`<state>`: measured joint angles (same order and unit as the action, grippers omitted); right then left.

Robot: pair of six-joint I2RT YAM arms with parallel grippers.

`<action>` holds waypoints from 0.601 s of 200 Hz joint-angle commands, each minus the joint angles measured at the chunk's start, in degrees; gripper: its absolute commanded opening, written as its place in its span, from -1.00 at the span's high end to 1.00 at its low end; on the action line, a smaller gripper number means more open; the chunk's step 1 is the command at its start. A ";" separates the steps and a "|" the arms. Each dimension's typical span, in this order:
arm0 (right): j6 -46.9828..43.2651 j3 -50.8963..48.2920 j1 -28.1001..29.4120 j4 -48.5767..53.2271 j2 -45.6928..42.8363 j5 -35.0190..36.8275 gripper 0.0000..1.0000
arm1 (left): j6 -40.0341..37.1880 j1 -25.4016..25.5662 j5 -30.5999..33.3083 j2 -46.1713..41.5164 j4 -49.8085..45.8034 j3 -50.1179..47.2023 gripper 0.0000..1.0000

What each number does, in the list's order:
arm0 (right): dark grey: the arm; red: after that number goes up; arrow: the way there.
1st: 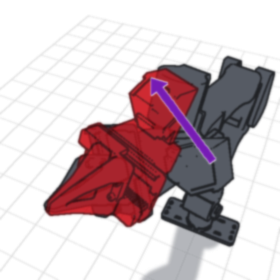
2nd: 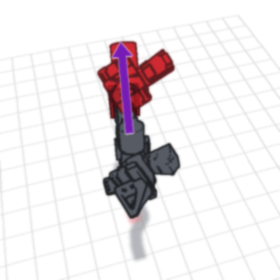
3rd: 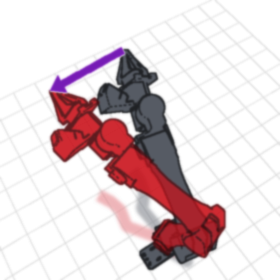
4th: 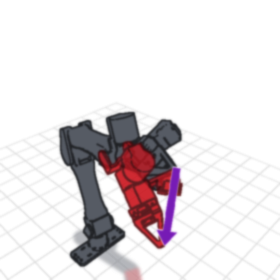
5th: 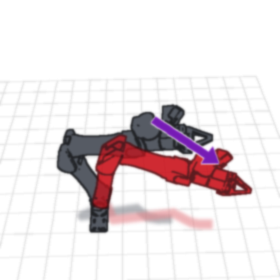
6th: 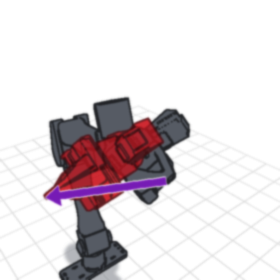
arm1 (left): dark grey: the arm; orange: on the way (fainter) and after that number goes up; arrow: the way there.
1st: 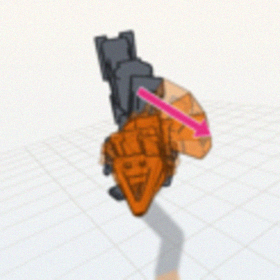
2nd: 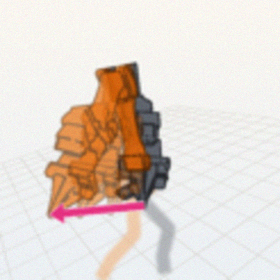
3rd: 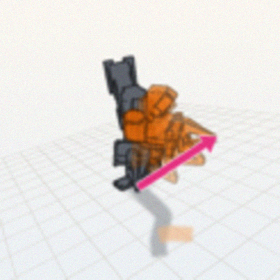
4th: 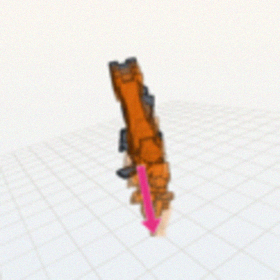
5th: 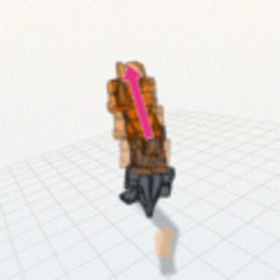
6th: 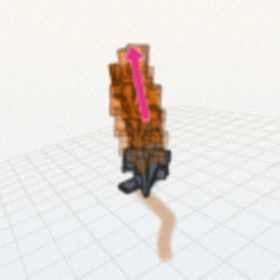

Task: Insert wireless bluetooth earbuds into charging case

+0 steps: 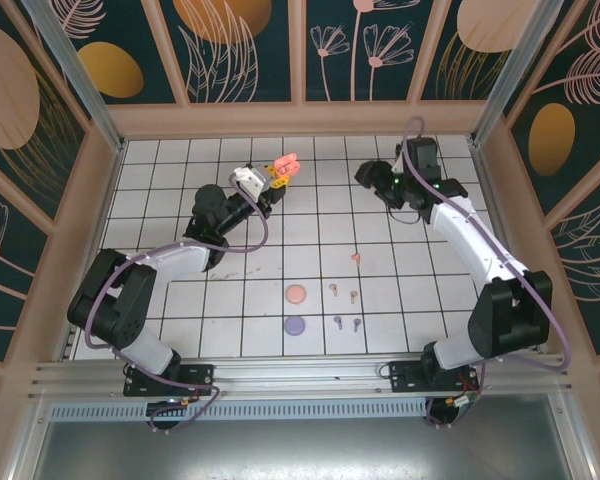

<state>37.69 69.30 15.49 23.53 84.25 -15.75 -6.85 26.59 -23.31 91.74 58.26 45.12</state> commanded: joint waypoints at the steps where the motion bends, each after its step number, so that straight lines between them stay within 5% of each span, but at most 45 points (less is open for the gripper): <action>1: -3.05 -4.19 1.81 5.37 1.73 6.96 -0.20 | 0.61 0.31 0.37 -1.88 2.89 -0.95 1.00; 44: -5.23 -9.31 6.83 5.80 5.26 12.70 -0.05 | 0.89 0.31 0.37 -2.10 3.51 -1.61 1.00; 120: -16.02 -3.28 13.85 11.25 16.51 19.25 0.16 | 1.03 0.34 0.20 -2.71 3.25 -1.79 1.00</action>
<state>25.61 63.77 29.30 31.18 99.83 -0.51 -6.79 26.59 -23.31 91.09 59.40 44.01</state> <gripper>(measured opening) 0.425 0.220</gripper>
